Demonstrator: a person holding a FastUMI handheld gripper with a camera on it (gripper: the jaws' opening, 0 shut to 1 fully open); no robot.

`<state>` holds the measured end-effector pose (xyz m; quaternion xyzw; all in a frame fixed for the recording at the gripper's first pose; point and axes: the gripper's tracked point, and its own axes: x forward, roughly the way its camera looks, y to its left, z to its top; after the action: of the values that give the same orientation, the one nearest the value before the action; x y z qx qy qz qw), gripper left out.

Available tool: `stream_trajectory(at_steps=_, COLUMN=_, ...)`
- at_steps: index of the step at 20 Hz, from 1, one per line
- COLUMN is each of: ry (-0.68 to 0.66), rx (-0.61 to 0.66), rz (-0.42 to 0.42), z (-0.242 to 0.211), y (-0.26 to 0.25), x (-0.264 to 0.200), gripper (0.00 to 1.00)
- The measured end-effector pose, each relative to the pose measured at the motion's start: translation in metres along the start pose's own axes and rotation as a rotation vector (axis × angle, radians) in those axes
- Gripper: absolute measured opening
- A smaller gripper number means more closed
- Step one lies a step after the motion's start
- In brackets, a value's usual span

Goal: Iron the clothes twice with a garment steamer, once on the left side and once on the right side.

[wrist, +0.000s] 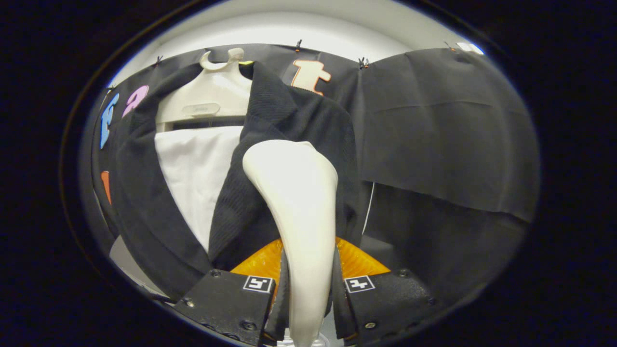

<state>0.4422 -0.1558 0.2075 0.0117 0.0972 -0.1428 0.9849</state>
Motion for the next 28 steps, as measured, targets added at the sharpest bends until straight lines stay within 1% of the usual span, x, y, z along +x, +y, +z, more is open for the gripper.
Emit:
stream_trajectory(at_steps=6, ry=0.062, rx=-0.067, rz=-0.059, z=-0.052, y=-0.004, x=0.007, gripper=0.41)
stream_trajectory(at_steps=12, ry=0.119, rx=-0.165, rz=-0.127, z=-0.103, y=-0.002, x=0.018, gripper=0.41)
stream_trajectory(at_steps=14, ry=0.133, rx=-0.201, rz=-0.151, z=-0.110, y=-0.002, x=0.029, gripper=0.41)
stream_trajectory(at_steps=18, ry=0.156, rx=-0.252, rz=-0.188, z=-0.122, y=0.002, x=0.033, gripper=0.41)
stream_trajectory(at_steps=28, ry=0.257, rx=-0.240, rz=-0.168, z=-0.118, y=-0.002, x=0.035, gripper=0.41)
